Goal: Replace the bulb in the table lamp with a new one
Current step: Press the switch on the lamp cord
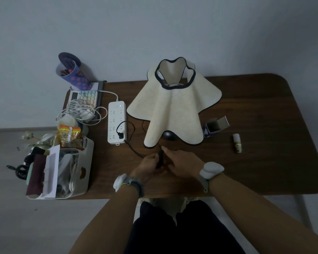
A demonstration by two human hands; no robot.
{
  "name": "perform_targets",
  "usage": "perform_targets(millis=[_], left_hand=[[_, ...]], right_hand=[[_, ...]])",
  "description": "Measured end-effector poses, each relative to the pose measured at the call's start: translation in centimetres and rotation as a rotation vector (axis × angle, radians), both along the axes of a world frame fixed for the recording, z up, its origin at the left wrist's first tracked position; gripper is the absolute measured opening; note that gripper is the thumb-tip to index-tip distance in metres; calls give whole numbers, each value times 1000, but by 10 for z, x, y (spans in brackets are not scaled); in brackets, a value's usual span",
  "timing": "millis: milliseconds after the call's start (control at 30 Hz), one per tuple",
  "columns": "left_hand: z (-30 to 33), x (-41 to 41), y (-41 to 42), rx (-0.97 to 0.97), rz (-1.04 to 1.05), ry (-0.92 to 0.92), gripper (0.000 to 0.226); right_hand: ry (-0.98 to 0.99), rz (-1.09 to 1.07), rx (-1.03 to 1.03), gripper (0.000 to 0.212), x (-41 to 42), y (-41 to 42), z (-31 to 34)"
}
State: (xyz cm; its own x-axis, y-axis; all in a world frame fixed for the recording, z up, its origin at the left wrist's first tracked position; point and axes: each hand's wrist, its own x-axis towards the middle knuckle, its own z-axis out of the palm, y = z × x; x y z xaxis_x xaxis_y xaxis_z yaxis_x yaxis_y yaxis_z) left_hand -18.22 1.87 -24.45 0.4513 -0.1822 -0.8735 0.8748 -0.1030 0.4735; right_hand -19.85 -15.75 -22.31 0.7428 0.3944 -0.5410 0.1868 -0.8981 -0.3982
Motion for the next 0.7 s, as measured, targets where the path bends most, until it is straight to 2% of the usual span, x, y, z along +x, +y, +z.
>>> perform_targets(millis=[233, 367, 500, 633, 700], left_hand=[[2, -1, -1, -36, 24, 47, 31], [-1, 0, -3, -16, 37, 40, 26], [0, -1, -2, -32, 53, 35, 28], [2, -1, -2, -38, 53, 14, 30], [3, -1, -3, -45, 51, 4, 31]], right_hand=[[10, 20, -20, 77, 0, 2, 5], [-9, -34, -60, 54, -1, 9, 9], [-10, -52, -56, 61, 0, 12, 11], [-11, -80, -46, 54, 1, 15, 12], [7, -76, -61, 58, 0, 17, 12]])
